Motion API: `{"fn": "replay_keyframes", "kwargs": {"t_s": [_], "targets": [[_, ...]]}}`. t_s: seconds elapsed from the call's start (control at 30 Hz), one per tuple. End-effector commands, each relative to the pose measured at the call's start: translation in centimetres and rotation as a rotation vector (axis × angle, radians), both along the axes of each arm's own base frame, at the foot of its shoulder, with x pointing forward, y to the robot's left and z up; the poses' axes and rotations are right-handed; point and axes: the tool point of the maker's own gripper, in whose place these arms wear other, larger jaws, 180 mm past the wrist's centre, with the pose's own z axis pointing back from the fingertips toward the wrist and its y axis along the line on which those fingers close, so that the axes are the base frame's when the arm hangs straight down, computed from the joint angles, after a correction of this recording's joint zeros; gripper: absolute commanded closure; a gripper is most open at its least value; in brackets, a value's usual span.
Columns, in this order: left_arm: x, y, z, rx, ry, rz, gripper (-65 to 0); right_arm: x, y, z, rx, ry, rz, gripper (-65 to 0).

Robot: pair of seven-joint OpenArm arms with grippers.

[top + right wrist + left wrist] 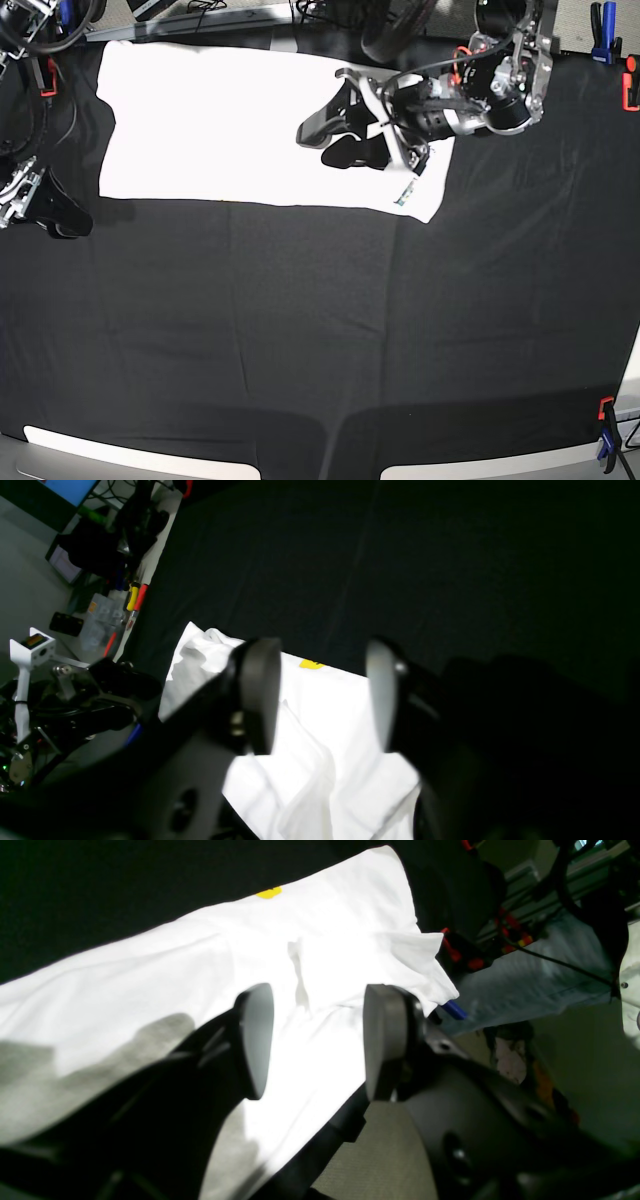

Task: Layout the t-shirt on the table in an organized manner, then fold the t-shirt properly
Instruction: 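Fold the held strip end toward the right gripper with the left gripper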

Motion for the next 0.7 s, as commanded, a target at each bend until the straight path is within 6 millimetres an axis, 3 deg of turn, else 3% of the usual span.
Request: {"fn": "replay_keyframes", "kwargs": {"t_s": [0.0, 0.23, 0.37, 0.5, 0.67], "targets": [[0.5, -0.3, 1.4, -0.044, -0.039, 0.005, -26.9, 0.6, -0.4, 2.0, -0.007, -0.064, 0.001, -33.3], [0.7, -0.1, 1.3, -0.024, -0.055, 0.000, -26.9, 0.0, -0.8, 1.5, -0.023, -0.037, 0.002, -34.3], [2.6, 1.4, 0.9, 0.193, -0.185, -0.011, -26.9, -0.1, -0.9, 1.4, -0.023, -0.033, 0.000, -34.3], [5.1, 3.8, 3.6, 0.371, -0.393, 0.051, -26.9, -0.6, -0.9, 0.9, -0.024, -0.016, 0.000, -34.3], [7.6, 9.4, 6.6, 0.613, -0.581, 0.239, -26.9, -1.6, -1.5, 0.3, -0.026, 0.009, -0.021, -34.3]]}}
